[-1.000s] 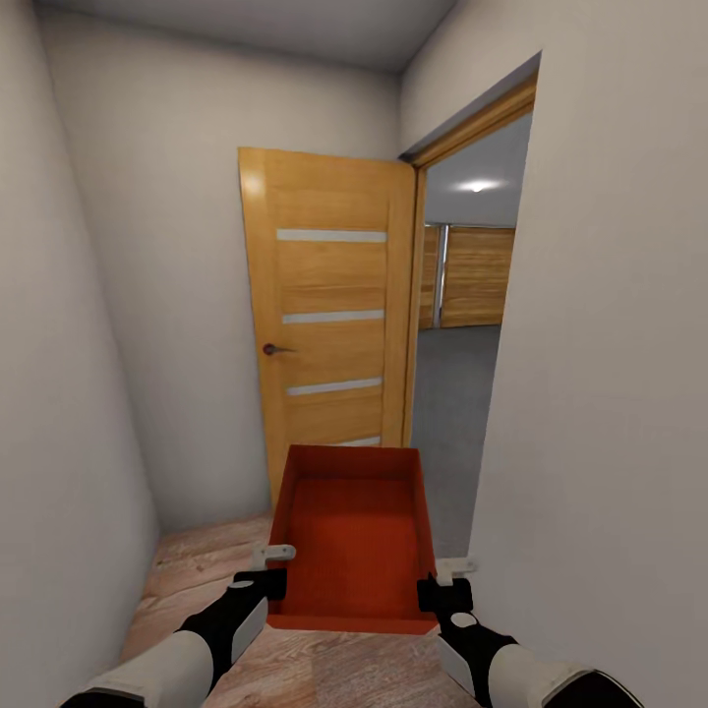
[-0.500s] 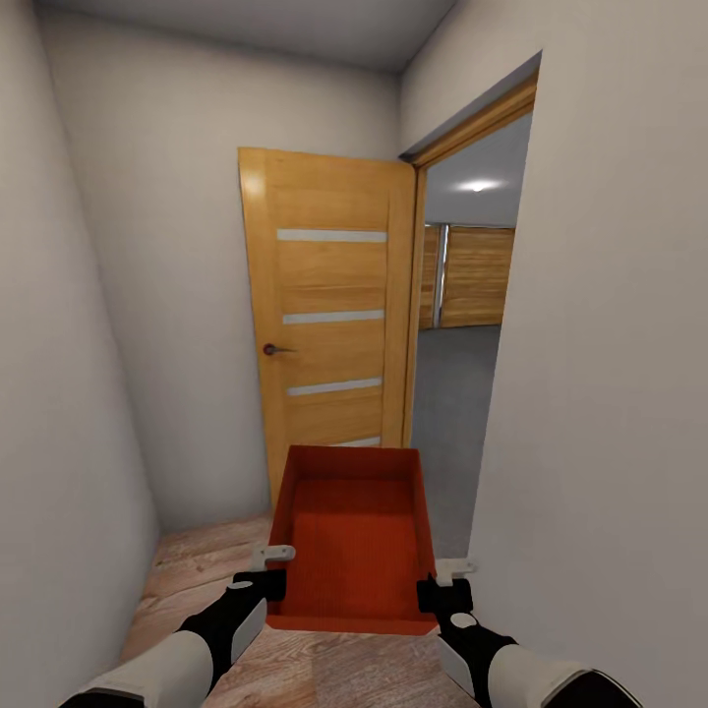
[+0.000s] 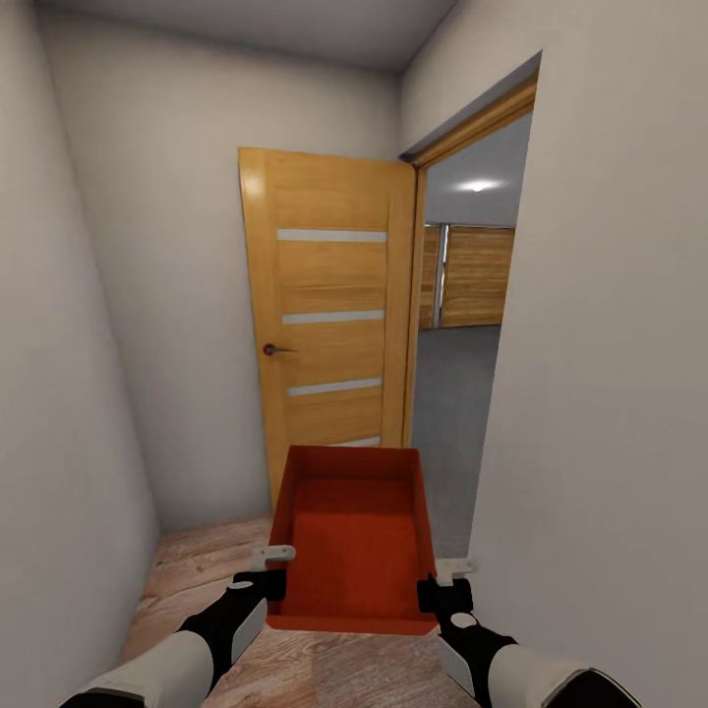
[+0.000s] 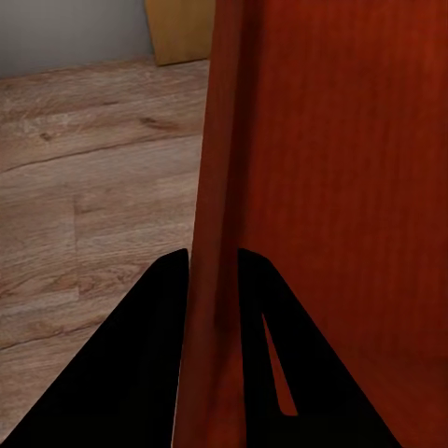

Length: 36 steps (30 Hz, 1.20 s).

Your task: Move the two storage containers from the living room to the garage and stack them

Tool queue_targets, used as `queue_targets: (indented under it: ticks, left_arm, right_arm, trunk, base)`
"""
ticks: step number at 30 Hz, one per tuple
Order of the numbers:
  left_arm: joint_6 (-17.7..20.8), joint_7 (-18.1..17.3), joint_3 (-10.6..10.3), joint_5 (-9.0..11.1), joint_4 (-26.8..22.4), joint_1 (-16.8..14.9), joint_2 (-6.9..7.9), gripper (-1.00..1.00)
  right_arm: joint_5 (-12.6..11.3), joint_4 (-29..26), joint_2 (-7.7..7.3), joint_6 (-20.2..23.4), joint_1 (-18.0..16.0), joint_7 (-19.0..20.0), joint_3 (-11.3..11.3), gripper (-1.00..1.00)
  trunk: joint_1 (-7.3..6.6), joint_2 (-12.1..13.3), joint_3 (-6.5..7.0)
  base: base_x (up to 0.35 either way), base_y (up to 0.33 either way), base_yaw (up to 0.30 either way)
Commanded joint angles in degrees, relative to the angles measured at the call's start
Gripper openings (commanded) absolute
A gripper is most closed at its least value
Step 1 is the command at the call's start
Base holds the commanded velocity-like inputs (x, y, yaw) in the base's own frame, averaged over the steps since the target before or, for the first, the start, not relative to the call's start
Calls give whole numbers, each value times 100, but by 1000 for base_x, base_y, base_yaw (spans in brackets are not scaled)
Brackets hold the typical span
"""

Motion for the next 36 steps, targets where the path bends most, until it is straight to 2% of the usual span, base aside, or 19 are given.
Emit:
queue_targets:
  ticks: [1, 2, 13, 23, 30, 36]
  left_arm:
    - [37, 64, -16, 58, -24, -5, 37, -100]
    - [35, 90, 51, 58, -25, -5, 54, -100]
    - [40, 90, 56, 58, -25, -5, 53, -100]
    - [42, 90, 57, 58, -25, -5, 54, -100]
    - [42, 90, 57, 63, -25, -5, 54, -100]
    - [42, 88, 57, 67, -25, -5, 54, -100]
  right_arm:
    - [-11, 6, -7, -7, -3, -6, 15, -100]
    - [469, 6, -3, -10, -3, -4, -616, -100]
    - [470, 6, 10, -21, -3, -2, -614, -100]
    - [470, 6, 11, -20, -3, -2, -614, -100]
    - [470, 6, 11, -20, -4, -5, -615, -100]
    - [470, 6, 12, -17, -4, -10, -614, -100]
  trunk:
    - [1, -8, -10]
    - [1, -8, -10]
    - [1, -8, -10]
    - [1, -8, -10]
    - [1, -8, -10]
    - [1, -8, -10]
  base:
    - [0, 0, 0]
    - [0, 0, 0]
    - [35, 0, 0]
    - [291, 31, 0]
    - [312, 170, -5]
    - [299, 214, -169]
